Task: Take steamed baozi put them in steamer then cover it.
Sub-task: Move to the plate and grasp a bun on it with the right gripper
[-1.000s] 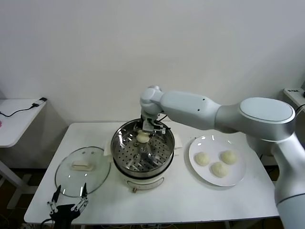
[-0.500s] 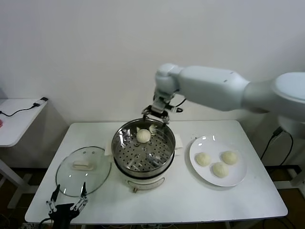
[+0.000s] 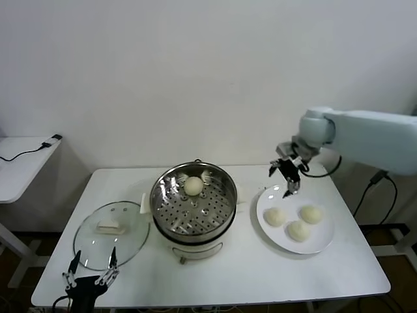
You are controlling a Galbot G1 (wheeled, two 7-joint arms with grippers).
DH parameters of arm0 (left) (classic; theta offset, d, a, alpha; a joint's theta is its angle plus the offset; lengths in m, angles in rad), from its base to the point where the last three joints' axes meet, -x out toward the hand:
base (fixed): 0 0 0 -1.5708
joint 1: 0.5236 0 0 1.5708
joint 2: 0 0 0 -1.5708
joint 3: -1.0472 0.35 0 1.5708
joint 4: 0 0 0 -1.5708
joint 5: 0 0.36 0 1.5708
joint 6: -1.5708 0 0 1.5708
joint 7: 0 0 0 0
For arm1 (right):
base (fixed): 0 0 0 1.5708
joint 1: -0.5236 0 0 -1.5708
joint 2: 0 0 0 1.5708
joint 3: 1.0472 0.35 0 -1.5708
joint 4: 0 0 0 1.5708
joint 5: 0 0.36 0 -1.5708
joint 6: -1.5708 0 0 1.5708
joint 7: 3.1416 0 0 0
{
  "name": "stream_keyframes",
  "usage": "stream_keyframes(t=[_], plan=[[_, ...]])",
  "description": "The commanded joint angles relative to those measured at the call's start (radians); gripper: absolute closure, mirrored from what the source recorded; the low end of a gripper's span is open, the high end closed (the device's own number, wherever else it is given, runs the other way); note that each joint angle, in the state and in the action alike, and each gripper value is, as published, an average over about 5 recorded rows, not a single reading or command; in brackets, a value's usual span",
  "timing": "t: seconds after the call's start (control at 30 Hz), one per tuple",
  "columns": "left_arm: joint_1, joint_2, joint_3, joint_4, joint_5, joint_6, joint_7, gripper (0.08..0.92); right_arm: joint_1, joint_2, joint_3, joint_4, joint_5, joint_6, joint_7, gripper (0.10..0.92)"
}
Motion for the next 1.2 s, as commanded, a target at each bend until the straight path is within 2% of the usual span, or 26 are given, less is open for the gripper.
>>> stream_keyframes(t=[0.03, 0.57, 0.83, 1.03, 1.2], plan=[[0.001, 0.002, 0.001, 0.003, 0.001, -0.001, -0.001, 0.177, -0.294, -0.047, 0.153, -0.074, -0.014, -0.199, 0.113, 0.203], [-0.002, -0.002, 0.002, 0.014, 0.003, 0.004, 0.002, 0.177, -0.399, 0.049, 0.237, -0.232, -0.066, -0.189, 0.109, 0.208], [-0.004, -0.001, 0.002, 0.017, 0.004, 0.005, 0.001, 0.177, -0.406, 0.066, 0.262, -0.262, -0.050, -0.177, 0.095, 0.346], [0.000, -0.001, 0.000, 0.010, 0.007, 0.003, 0.001, 0.177, -0.354, 0.051, 0.261, -0.235, -0.025, -0.166, 0.069, 0.366], [0.007, -0.001, 0.000, 0.002, 0.011, 0.000, -0.001, 0.177, -0.142, 0.032, 0.195, -0.186, 0.083, -0.138, 0.013, 0.371]])
